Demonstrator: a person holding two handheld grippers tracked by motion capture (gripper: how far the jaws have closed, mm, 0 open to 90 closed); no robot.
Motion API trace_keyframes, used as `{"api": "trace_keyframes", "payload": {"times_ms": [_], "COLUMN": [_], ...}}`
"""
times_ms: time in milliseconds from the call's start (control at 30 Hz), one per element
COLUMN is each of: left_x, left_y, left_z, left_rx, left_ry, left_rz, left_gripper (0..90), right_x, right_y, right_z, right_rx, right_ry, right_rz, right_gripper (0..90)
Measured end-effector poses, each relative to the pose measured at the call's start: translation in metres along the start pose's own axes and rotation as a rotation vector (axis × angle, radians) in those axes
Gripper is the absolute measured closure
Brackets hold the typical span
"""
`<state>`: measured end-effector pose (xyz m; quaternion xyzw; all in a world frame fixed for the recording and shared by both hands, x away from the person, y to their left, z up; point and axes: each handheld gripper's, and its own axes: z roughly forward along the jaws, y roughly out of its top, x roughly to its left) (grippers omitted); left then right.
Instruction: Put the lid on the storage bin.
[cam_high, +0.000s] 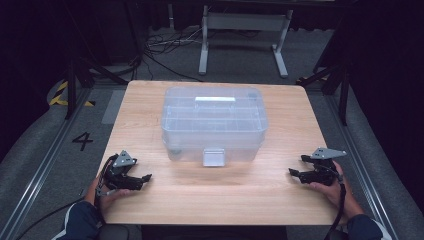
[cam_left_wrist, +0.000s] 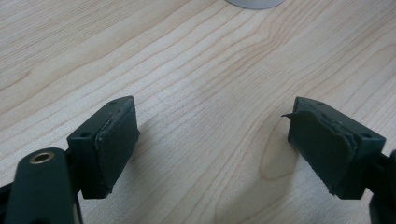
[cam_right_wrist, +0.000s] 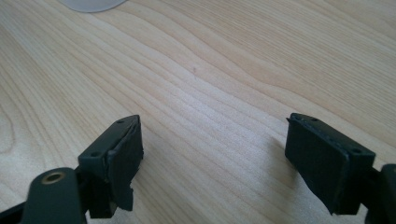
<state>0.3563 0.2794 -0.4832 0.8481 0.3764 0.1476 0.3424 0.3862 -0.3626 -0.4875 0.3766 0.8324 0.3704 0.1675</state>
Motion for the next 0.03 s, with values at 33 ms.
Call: {"api": "trace_keyframes", "payload": {"times_ms": [33], "left_x": [0.0000], "left_y": [0.0000], "left_z": [0.0000], "left_rx": [0.000], "left_ry": [0.000], "left_rz": [-0.001], "left_gripper": [16.3], "right_x": [0.0000], "right_y": [0.0000], "right_z": [0.0000], "right_rx": [0.000], "right_ry": [0.000], "right_rz": [0.000], "right_gripper": [19.6]}}
